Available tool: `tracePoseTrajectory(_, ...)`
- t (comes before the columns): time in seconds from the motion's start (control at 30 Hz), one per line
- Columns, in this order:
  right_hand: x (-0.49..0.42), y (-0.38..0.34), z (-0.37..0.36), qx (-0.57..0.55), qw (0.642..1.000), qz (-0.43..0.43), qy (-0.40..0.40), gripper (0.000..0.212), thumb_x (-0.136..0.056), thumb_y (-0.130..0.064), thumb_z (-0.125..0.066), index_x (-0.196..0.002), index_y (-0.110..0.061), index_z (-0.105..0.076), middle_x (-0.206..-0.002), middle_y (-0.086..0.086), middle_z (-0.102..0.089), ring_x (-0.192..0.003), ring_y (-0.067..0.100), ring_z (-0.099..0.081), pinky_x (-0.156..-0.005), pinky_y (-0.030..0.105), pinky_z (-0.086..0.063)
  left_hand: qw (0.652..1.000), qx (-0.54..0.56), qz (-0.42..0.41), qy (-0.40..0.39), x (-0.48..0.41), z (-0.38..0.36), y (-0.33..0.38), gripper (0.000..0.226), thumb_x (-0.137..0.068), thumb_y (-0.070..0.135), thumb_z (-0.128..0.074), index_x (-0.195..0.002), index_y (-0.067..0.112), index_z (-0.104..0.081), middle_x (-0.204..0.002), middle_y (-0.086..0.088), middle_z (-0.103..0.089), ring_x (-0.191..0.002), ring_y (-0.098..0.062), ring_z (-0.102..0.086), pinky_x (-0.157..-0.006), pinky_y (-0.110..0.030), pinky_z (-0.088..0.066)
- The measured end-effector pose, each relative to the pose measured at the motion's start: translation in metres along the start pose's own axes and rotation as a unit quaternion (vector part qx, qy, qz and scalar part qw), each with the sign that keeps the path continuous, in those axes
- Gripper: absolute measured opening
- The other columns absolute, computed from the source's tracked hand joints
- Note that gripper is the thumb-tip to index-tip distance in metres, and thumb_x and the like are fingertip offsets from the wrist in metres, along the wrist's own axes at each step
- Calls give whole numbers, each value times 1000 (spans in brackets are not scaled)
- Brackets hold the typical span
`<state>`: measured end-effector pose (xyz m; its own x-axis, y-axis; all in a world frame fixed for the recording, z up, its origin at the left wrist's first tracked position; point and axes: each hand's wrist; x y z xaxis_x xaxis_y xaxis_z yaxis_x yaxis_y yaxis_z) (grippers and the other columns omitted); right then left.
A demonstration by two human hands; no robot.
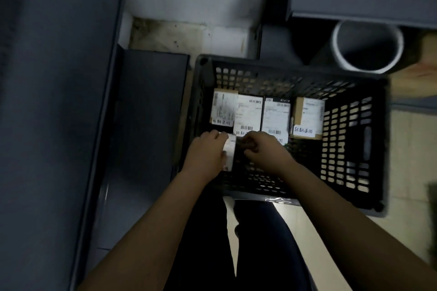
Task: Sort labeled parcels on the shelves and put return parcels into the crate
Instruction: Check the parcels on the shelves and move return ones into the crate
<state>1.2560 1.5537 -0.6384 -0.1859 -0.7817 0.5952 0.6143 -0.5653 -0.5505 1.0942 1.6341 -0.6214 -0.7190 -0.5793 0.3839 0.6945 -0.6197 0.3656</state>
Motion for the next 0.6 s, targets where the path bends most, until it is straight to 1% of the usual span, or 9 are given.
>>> tracePoseTrajectory(0.07, 22, -24, 26, 48, 998, 44, 18, 33, -88, -15, -58, -121, -15, -59, -116, 7, -59, -100, 23, -58, -81, 31, -46, 999, -24, -20, 44, 16, 33, 13, 36, -82, 15, -66, -118, 11, -59, -106, -9, -60, -93, -30, -56, -73, -39, -44)
tracePoseTrajectory(0.13, 42, -44, 48, 87, 992, 87, 35, 32, -90, -19, -59, -122, -16, -58, -118, 6, -57, -105, 24, -55, -84, 37, -48, 995, -37, -24, 84, 34, 62, 23, 32, -77, 13, -71, -108, 10, -63, -96, -9, -62, -82, -30, -58, -65, -37, -42)
tracePoseTrajectory(0.2, 59, -61, 65, 124, 981, 145, 47, 33, -88, -22, -62, -121, -16, -57, -119, 6, -57, -111, 25, -53, -88, 39, -48, 991, -54, -12, 121, 53, 85, 32, 30, -72, 11, -74, -101, 10, -64, -87, -8, -61, -75, -30, -57, -59, -36, -42)
tracePoseTrajectory(0.27, 75, -77, 79, 170, 963, 207, 40, 34, -87, -21, -62, -120, -16, -57, -119, 7, -57, -111, 27, -52, -89, 38, -46, 985, -65, 20, 159, 76, 100, 42, 28, -70, 11, -75, -95, 10, -64, -82, -7, -60, -70, -29, -56, -55, -36, -42)
tracePoseTrajectory(0.33, 90, -92, 89, 223, 937, 269, 29, 34, -88, -21, -62, -121, -15, -57, -118, 8, -57, -111, 28, -51, -89, 36, -44, 976, -68, 56, 200, 102, 106, 52, 26, -72, 12, -76, -95, 9, -64, -82, -7, -60, -69, -29, -56, -55, -36, -43)
tracePoseTrajectory(0.4, 105, -108, 94, 258, 909, 326, 19, 35, -88, -22, -61, -123, -16, -56, -120, 8, -55, -113, 28, -50, -92, 37, -43, 964, -69, 95, 239, 133, 105, 62, 24, -76, 16, -73, -97, 9, -64, -83, -8, -60, -71, -29, -57, -58, -36, -44)
tracePoseTrajectory(0.47, 122, -124, 91, 287, 880, 379, 7, 36, -90, -24, -59, -125, -18, -54, -123, 6, -53, -115, 26, -48, -94, 36, -41, 950, -70, 151, 262, 166, 100, 72, 20, -81, 24, -60, -96, 11, -62, -84, -6, -60, -73, -27, -58, -59, -36, -44)
tracePoseTrajectory(0.53, 140, -142, 83, 311, 848, 428, -11, 38, -92, -27, -56, -129, -20, -52, -127, 4, -51, -117, 25, -46, -94, 35, -38, 936, -76, 215, 269, 205, 94, 82, 29, -82, 32, -47, -95, 12, -62, -84, -5, -60, -74, -27, -59, -61, -34, -46)
tracePoseTrajectory(0.6, 158, -159, 71, 310, 820, 481, -31, 36, -91, -25, -56, -127, -18, -54, -126, 6, -52, -117, 27, -47, -94, 36, -39, 920, -80, 268, 276, 246, 87, 92, 34, -82, 36, -44, -98, 14, -63, -87, -5, -60, -77, -27, -59, -65, -34, -48)
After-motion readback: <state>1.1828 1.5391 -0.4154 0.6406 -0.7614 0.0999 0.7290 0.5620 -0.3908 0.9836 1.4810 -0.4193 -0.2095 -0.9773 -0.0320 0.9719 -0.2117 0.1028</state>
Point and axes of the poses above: each hand's wrist, its own x-axis away from the middle knuckle, its own z-axis out of the back of the hand, y = z × x
